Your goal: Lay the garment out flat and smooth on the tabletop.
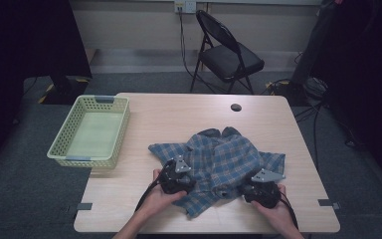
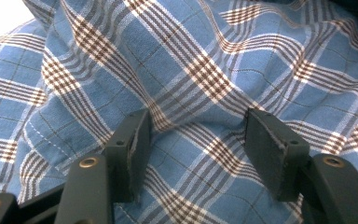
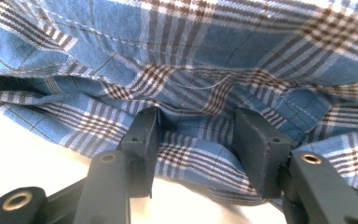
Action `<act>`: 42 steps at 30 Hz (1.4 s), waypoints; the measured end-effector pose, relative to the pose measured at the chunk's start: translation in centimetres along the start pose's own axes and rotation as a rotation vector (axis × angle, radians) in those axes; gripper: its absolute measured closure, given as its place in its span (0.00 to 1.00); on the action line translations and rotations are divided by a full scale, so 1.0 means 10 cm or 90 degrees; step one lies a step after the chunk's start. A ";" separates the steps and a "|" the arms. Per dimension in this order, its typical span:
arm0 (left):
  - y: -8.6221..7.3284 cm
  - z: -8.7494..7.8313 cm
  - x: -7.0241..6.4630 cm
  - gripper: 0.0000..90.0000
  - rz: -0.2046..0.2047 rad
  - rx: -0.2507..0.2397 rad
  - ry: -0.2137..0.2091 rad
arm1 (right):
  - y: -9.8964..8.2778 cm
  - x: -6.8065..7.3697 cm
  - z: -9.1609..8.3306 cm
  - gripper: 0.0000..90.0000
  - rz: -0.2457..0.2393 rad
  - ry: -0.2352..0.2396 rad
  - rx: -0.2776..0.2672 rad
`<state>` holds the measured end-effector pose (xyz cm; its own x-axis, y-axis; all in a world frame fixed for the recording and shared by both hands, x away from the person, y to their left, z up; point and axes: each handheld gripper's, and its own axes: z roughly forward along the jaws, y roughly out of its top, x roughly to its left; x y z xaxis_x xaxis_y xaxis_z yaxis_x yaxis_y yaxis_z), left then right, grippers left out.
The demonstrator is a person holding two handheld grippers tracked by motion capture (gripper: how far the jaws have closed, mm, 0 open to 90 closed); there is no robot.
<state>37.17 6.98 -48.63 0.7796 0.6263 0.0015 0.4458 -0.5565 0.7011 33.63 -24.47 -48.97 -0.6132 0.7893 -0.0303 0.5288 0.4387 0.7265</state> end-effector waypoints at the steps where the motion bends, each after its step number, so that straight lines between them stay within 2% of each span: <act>1: -0.02 -0.02 -0.02 0.45 0.001 -0.002 -0.004 | -0.03 0.03 -0.03 0.57 -0.002 0.003 0.002; 4: -0.05 -0.03 -0.06 0.45 0.006 -0.011 0.003 | -0.05 0.07 -0.15 0.55 -0.014 0.008 0.019; 5: -0.05 -0.02 -0.05 0.45 0.008 -0.015 0.002 | -0.03 0.05 -0.21 0.51 -0.001 0.014 0.011; 7: -0.06 -0.01 -0.04 0.44 0.006 -0.025 0.000 | 0.01 -0.03 -0.35 0.48 0.018 0.020 -0.029; 10: -0.07 0.00 -0.03 0.44 0.005 -0.034 0.002 | 0.06 -0.15 -0.51 0.46 0.046 0.020 -0.068; 12: -0.07 0.00 -0.03 0.43 0.007 -0.034 0.002 | 0.11 -0.19 -0.58 0.44 0.055 0.018 -0.087; 15: -0.07 0.01 -0.03 0.43 0.005 -0.036 0.002 | 0.21 -0.17 -0.63 0.40 0.049 0.020 -0.115; 18: -0.07 0.01 -0.03 0.43 0.005 -0.037 0.002 | 0.31 -0.08 -0.59 0.36 0.026 0.036 -0.121; 21: -0.07 0.01 -0.03 0.43 0.006 -0.036 0.003 | 0.36 0.02 -0.45 0.35 -0.016 0.013 -0.117; 23: -0.07 0.01 -0.03 0.43 0.006 -0.036 0.003 | 0.36 0.00 -0.30 0.34 -0.013 0.020 -0.098; 27: -0.07 0.01 -0.03 0.43 0.006 -0.036 0.002 | 0.25 -0.05 -0.07 0.41 -0.006 0.018 -0.059; 29: -0.07 0.01 -0.03 0.43 0.005 -0.036 0.002 | 0.19 -0.06 0.00 0.52 -0.001 0.012 -0.046; 30: -0.07 0.01 -0.03 0.43 0.005 -0.036 0.002 | 0.19 -0.06 0.00 0.52 -0.001 0.012 -0.046; 31: -0.07 0.01 -0.03 0.43 0.005 -0.036 0.002 | 0.19 -0.06 0.00 0.68 -0.007 0.003 -0.037; 34: -0.07 0.01 -0.03 0.43 0.006 -0.036 0.003 | 0.19 -0.05 -0.04 0.85 -0.006 0.002 -0.045; 35: -0.07 0.01 -0.03 0.43 0.006 -0.037 0.003 | 0.19 -0.05 -0.06 0.88 -0.003 0.000 -0.053; 38: -0.07 0.01 -0.02 0.43 0.006 -0.038 0.002 | 0.20 -0.06 -0.14 0.91 0.004 0.000 -0.070; 42: -0.08 0.01 -0.03 0.43 0.005 -0.039 0.003 | 0.21 -0.11 -0.35 0.92 0.011 -0.009 -0.096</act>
<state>36.67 7.21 -49.24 0.7809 0.6246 0.0096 0.4119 -0.5263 0.7439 33.36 -25.97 -45.02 -0.5954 0.8031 -0.0254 0.4452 0.3561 0.8216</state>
